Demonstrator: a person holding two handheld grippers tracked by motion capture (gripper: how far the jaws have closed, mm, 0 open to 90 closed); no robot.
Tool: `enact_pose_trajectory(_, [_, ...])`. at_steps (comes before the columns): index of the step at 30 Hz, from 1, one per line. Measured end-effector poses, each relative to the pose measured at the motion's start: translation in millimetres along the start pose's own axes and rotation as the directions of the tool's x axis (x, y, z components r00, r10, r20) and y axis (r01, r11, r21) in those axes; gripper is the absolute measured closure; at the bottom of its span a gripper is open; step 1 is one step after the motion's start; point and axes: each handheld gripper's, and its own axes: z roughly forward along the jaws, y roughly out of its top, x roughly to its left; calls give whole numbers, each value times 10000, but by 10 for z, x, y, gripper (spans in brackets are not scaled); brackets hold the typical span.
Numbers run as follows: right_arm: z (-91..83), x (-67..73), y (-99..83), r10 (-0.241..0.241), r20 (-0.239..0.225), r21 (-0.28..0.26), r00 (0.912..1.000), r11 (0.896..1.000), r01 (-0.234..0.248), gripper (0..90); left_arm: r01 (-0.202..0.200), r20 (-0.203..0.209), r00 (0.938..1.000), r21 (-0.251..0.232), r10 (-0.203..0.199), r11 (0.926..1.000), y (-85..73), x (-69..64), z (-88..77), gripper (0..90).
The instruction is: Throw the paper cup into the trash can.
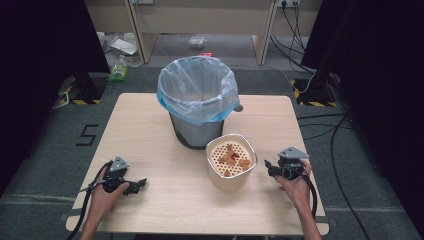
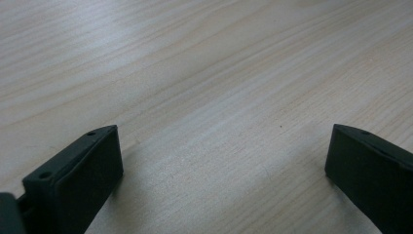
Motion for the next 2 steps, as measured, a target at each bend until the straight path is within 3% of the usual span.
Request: enact_pose_trajectory(2, [24,13,-30,128,-4,116,9999,9999,-128,366,-4,3,10000,2,4,10000,0,0,0,0])
